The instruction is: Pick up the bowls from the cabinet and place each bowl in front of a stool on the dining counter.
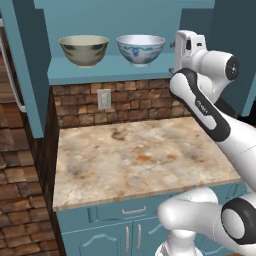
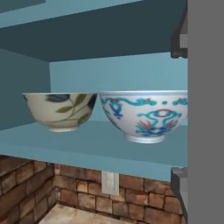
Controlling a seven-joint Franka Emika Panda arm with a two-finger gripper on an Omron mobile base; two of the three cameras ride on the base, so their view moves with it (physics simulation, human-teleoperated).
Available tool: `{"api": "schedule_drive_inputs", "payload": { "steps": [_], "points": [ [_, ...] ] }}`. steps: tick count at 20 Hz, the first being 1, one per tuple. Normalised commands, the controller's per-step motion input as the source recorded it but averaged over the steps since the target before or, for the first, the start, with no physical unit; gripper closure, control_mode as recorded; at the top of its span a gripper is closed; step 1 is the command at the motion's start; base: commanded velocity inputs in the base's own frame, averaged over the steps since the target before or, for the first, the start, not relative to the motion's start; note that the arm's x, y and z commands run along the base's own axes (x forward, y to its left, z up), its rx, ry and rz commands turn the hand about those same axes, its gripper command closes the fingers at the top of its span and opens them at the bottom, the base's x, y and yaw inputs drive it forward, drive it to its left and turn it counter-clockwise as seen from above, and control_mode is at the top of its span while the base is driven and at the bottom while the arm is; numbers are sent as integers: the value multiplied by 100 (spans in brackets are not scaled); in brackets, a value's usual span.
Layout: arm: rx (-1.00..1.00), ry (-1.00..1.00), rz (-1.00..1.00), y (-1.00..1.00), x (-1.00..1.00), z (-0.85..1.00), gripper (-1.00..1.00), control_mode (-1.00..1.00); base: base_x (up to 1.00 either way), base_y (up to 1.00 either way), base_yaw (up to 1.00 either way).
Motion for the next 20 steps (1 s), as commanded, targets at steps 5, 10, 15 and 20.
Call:
{"api": "schedule_drive_inputs", "payload": {
  "steps": [5,10,15,20],
  "points": [
    [0,3,2,-9,21,18,-100,-100,0,0,0],
    [0,2,2,0,18,0,-100,-100,0,0,0],
    [0,7,1,0,38,0,-100,-100,0,0,0],
    [0,6,1,0,46,0,-100,-100,0,0,0]
  ]
}}
